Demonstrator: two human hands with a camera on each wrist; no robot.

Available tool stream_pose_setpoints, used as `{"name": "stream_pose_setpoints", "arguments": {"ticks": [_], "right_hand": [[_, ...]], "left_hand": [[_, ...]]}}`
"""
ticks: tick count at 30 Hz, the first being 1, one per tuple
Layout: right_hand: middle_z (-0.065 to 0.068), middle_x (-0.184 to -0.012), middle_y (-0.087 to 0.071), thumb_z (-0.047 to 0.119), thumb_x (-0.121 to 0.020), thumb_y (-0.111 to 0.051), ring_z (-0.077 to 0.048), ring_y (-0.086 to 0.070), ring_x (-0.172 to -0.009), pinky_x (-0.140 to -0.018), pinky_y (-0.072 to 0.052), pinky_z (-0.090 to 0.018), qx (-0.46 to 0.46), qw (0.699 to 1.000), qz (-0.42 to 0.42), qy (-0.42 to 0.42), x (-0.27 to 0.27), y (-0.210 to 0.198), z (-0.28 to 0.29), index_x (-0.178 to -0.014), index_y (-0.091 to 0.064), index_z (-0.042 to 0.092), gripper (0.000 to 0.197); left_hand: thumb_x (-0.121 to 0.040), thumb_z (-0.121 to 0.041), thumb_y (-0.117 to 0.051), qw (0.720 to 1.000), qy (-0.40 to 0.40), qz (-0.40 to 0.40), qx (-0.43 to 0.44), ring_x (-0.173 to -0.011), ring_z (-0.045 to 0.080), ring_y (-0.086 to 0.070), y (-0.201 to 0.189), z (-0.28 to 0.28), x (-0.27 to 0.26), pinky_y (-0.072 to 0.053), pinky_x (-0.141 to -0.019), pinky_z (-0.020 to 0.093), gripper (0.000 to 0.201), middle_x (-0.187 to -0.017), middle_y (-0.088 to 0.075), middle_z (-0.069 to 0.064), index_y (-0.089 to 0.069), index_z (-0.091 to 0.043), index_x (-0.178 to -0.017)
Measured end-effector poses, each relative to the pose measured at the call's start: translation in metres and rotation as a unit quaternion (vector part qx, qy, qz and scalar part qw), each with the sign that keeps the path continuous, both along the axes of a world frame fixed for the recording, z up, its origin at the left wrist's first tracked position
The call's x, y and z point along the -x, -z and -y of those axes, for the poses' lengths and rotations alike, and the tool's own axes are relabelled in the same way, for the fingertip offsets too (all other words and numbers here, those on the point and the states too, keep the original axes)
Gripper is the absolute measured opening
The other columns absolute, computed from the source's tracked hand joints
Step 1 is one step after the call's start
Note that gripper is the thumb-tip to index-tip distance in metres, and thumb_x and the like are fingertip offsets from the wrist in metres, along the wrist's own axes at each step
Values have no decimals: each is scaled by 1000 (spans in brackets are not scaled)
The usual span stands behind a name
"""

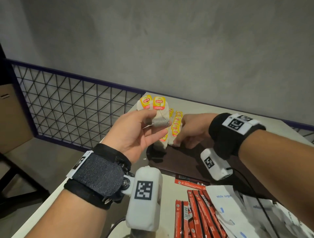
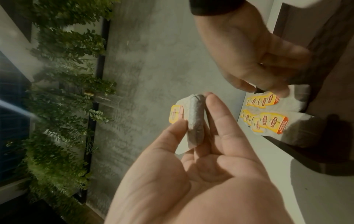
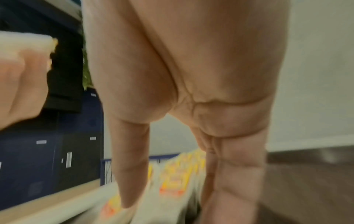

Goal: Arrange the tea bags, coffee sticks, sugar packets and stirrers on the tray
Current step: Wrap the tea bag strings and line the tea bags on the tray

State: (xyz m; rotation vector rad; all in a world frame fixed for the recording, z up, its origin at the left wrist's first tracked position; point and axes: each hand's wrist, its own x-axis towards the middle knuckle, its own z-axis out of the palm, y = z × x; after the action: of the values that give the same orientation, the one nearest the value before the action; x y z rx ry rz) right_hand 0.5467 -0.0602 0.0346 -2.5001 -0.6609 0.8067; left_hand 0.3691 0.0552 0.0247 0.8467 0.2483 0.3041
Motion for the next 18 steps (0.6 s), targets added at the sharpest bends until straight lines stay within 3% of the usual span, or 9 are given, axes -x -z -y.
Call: {"name": "stream_pose_setpoints", "arguments": {"ticks": [2, 4, 6, 8, 10, 12, 15, 18], "right_hand": [[-17, -107, -71, 26, -86, -81, -29, -72, -87, -86, -62, -42, -14, 999, 42, -9, 9, -24, 15, -120, -61, 8, 43], [-15, -97, -67, 30, -90, -76, -28, -66, -82, -82, -57, -41, -108, 994, 30, 10, 26, -50, 38, -121, -60, 9, 41], [-13, -93, -66, 36, -85, -75, -26, -63, -80, -77, -55, -39, -217, 975, -33, 14, 51, -66, 66, -119, -64, 7, 46], [-13, -90, -68, 43, -72, -75, -24, -64, -74, -70, -55, -35, -305, 948, -91, 10, 75, -69, 94, -115, -69, 6, 56], [-14, -89, -68, 45, -69, -75, -22, -65, -72, -62, -57, -30, -362, 924, -126, 5, 96, -62, 113, -107, -73, 5, 55], [-12, -88, -70, 41, -72, -76, -21, -65, -74, -62, -57, -28, -378, 918, -117, 9, 109, -48, 125, -100, -75, 5, 45], [-15, -86, -72, 21, -83, -75, -25, -65, -76, -64, -57, -30, -400, 912, -85, 27, 115, -28, 134, -92, -75, 5, 18], [-23, -87, -70, 17, -80, -75, -28, -62, -75, -61, -54, -31, -424, 899, -80, 70, 115, -20, 143, -87, -75, 3, 16]], "left_hand": [[-98, -9, -61, 1000, -6, -7, -13, -95, 31, -77, -1, 3, 1, -63, -61, 33, 17, -95, -78, 13, -64, -3, -113], [-97, -10, -63, 999, -14, -14, -39, -91, 27, -76, -3, 10, 2, -61, -59, 30, 10, -85, -77, 7, -67, -6, -105], [-95, -12, -65, 997, -9, -16, -71, -84, 22, -74, -5, 20, 3, -61, -59, 29, 6, -75, -73, 1, -69, -10, -99], [-94, -13, -66, 995, 14, -21, -94, -80, 18, -72, -5, 33, 3, -60, -58, 26, 7, -78, -75, 0, -72, -11, -97], [-94, -11, -67, 994, 52, -20, -98, -76, 15, -72, -3, 47, 3, -59, -57, 23, 12, -87, -77, 5, -73, -6, -103], [-95, -10, -66, 990, 93, -19, -102, -75, 15, -73, 0, 60, 4, -59, -58, 21, 19, -93, -77, 9, -72, -1, -110], [-93, -13, -67, 982, 143, -13, -121, -77, 15, -74, 3, 72, 9, -60, -58, 20, 20, -93, -78, 11, -74, -2, -108], [-91, -16, -66, 973, 183, -11, -142, -83, 20, -76, 5, 78, 12, -61, -61, 21, 27, -101, -78, 16, -71, 1, -111]]}}
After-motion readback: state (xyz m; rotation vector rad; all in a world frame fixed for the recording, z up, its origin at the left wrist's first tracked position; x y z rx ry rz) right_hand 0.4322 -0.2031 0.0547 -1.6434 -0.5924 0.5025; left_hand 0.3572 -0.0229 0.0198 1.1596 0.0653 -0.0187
